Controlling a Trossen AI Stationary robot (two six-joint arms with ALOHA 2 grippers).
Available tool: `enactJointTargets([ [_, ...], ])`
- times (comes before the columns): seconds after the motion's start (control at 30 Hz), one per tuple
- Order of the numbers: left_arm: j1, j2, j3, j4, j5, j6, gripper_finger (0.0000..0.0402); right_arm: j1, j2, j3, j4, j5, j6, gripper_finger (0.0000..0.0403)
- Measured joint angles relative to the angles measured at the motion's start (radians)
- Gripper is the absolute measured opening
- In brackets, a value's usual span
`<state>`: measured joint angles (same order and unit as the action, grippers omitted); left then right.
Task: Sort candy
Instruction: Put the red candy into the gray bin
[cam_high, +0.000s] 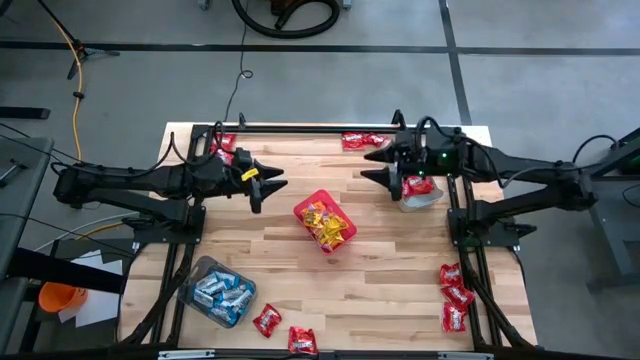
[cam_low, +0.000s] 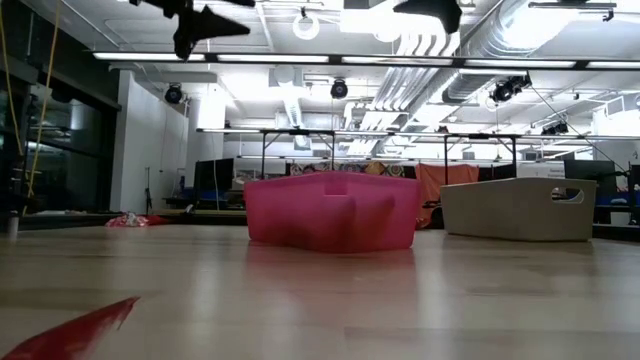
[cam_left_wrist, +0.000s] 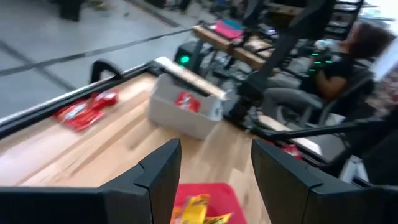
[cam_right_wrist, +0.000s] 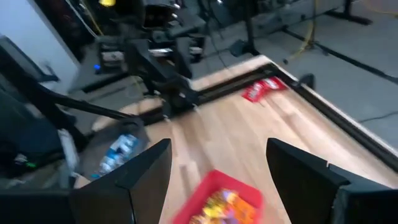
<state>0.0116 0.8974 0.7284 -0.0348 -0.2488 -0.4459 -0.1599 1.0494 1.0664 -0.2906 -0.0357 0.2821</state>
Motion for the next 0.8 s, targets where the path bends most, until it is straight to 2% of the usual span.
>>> enactJointTargets([
  [0.27, 0.0, 0.0, 0.0, 0.027, 0.001, 0.028, 0.0183, 0.045, 0.025, 0.0, 0.042, 0.0, 0.053, 0.0257],
  [0.4, 0.01, 0.01, 0.011, -0.029, -0.028, -0.107, 0.0183, 0.042, 0.025, 0.0, 0.042, 0.0, 0.057, 0.0257],
  [0.5, 0.046, 0.037, 0.087, -0.254, -0.03, -0.188, 0.0177, 0.033, 0.025, 0.0, 0.033, 0.0, 0.053, 0.0257],
  [0.63, 0.151, 0.114, 0.228, -0.693, -0.036, -0.232, 0.0168, 0.011, 0.025, 0.0, -0.014, 0.001, 0.052, 0.0257],
  [0.73, 0.272, 0.181, 0.298, -0.944, -0.103, -0.233, 0.0163, -0.005, 0.025, 0.0, -0.049, 0.001, 0.064, 0.0257],
  [0.8, 0.36, 0.221, 0.301, -1.036, -0.161, -0.212, 0.0161, -0.011, 0.025, 0.0, -0.062, 0.002, 0.085, 0.0257],
])
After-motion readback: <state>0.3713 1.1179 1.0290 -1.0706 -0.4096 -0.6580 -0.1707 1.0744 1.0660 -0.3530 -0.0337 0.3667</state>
